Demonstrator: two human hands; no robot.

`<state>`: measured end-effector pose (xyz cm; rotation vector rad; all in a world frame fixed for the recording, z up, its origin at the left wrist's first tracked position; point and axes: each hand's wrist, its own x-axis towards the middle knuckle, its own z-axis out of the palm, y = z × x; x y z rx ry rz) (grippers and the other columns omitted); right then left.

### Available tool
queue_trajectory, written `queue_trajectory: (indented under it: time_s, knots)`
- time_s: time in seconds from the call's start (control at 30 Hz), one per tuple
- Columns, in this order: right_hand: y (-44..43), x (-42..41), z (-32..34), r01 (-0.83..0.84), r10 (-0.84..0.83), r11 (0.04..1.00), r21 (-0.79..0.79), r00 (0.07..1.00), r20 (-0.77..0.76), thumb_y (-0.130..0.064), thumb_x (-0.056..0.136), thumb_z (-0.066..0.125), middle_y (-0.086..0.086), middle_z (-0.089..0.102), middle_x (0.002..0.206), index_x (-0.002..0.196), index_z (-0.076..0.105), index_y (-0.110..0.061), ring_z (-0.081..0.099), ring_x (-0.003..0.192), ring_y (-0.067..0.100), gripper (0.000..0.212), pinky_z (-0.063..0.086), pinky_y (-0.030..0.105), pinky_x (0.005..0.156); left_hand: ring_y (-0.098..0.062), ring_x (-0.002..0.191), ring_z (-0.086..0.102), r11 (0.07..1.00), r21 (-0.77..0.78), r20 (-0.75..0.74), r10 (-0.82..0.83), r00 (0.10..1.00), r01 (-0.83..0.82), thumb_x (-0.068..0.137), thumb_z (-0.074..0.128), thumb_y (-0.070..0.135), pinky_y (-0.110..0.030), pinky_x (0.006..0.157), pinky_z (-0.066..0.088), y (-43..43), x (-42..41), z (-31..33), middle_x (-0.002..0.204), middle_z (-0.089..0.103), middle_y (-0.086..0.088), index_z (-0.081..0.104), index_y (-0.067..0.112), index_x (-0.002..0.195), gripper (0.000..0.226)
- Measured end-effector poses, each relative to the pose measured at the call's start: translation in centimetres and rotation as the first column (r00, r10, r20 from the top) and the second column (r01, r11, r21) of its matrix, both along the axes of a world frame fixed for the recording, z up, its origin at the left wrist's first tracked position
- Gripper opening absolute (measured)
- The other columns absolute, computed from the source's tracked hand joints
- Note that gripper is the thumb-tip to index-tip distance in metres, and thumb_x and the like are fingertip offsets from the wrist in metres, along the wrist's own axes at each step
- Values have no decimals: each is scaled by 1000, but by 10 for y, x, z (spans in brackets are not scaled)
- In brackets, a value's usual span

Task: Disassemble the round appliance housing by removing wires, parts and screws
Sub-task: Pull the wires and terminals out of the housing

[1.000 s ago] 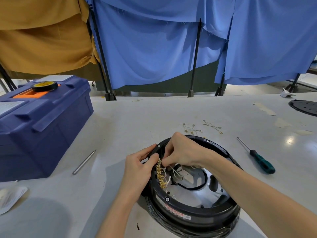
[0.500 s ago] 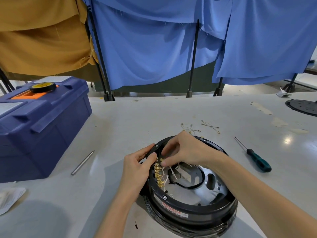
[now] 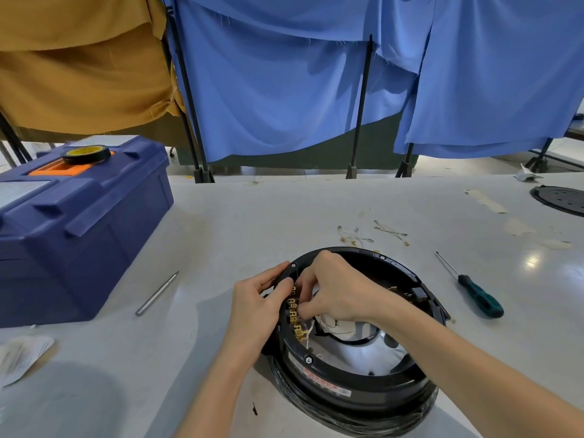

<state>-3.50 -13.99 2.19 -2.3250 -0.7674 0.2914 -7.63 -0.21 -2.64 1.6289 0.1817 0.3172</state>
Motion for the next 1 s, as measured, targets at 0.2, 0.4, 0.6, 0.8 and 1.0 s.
queue_trajectory:
  time_s: [0.2, 0.4, 0.6, 0.8, 1.0]
  knots:
    - [3, 0, -2, 30, -30, 1000, 4, 999, -20, -4, 62, 71, 23, 65, 71, 59, 68, 3, 43, 57, 14, 9, 35, 26, 51, -8, 98, 69, 1000, 11, 3, 5, 1000, -5, 86, 65, 5, -41, 97, 51, 1, 0, 0, 106, 73, 2, 71, 17, 112, 29]
    - [1, -1, -2, 30, -30, 1000, -2, 999, -43, -4, 64, 72, 25, 63, 70, 59, 64, 6, 44, 58, 15, 14, 34, 23, 50, -8, 99, 69, 1000, 10, 7, 1, 1000, -1, 87, 65, 6, -40, 97, 51, 0, 0, 0, 106, 74, 2, 71, 18, 111, 28]
    - [-1, 1, -2, 21, -22, 1000, -19, 998, -61, -4, 64, 72, 16, 58, 65, 57, 60, 9, 50, 58, 21, 19, 42, 33, 54, -7, 94, 70, 1000, -12, 1, -2, 1000, 2, 87, 65, 5, -38, 94, 53, 0, 0, -1, 102, 74, 3, 71, 16, 112, 28]
    - [-11, 3, -3, 52, -45, 997, 56, 991, -124, -6, 67, 73, -2, 75, 84, 48, 65, -14, 69, 92, 6, 22, 55, 21, 79, -10, 95, 70, 999, -32, -5, -3, 1000, 3, 86, 66, 6, -40, 92, 54, 0, 1, -1, 102, 75, 1, 70, 15, 113, 29]
    - [-14, 1, -2, 80, -68, 992, 95, 990, -120, -10, 67, 78, -1, 76, 91, 67, 76, -9, 64, 89, -11, 2, 49, 4, 66, -12, 97, 70, 999, -44, -5, -6, 1000, 6, 87, 65, 6, -43, 94, 53, -1, 0, -1, 102, 75, 1, 71, 16, 113, 28]
